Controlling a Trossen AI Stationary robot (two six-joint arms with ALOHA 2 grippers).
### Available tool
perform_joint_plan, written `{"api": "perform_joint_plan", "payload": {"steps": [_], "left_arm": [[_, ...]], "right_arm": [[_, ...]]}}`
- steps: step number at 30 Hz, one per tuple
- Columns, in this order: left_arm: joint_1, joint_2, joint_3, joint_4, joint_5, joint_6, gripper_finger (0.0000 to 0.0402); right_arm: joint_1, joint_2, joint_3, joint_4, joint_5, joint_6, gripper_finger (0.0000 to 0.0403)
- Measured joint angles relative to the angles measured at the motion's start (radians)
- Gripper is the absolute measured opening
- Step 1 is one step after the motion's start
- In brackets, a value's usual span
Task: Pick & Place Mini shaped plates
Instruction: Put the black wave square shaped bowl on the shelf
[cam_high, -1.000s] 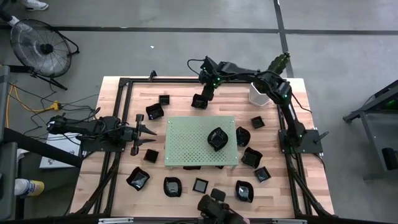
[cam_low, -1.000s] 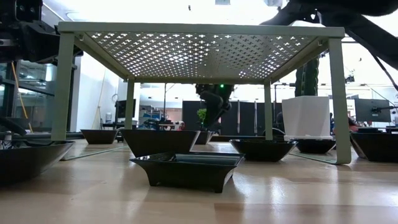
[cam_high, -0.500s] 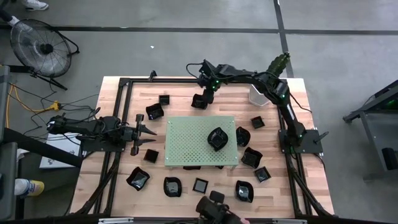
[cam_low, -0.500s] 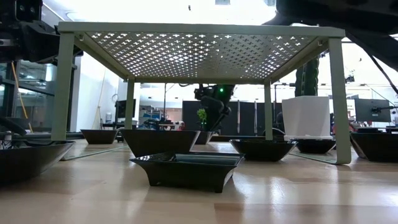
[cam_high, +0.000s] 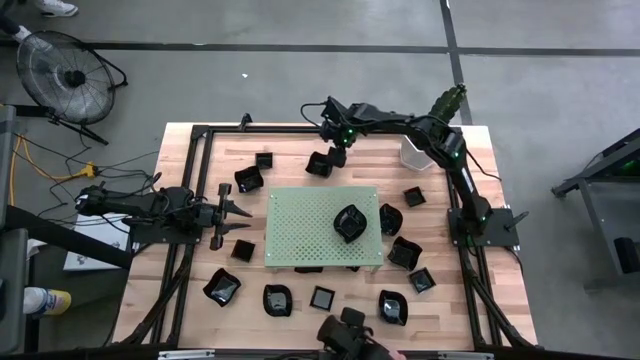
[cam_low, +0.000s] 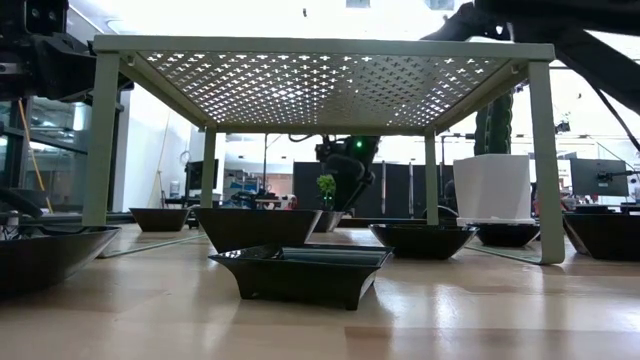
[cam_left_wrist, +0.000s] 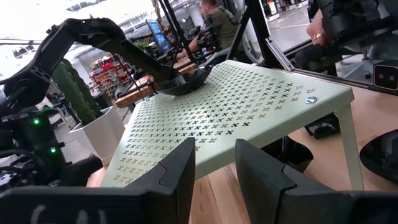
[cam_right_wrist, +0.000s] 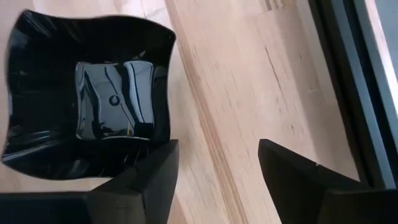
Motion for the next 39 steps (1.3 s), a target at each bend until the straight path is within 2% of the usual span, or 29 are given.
{"api": "perform_joint_plan", "payload": {"steps": [6,11,20,39], "left_arm": [[0.000,0.000,0.000,0.000,0.000,0.000,0.0111],[0.000,0.000,0.000,0.000,0.000,0.000,0.0111],[0.000,0.000,0.000,0.000,0.000,0.000,0.0111],[0.000,0.000,0.000,0.000,0.000,0.000,0.0111]], "right_arm": [[-0.007,-0.059,0.003,0.003,0.012,0.013,0.0212],[-0.009,-0.081,0.003,0.013,-0.056,0.082,0.0214],[0.036,-0.051,-0.002,0.048,-0.058,0.085,0.0214],[0.030,-0.002,-0.002,0.085,-0.043,0.128,0.0212]]}}
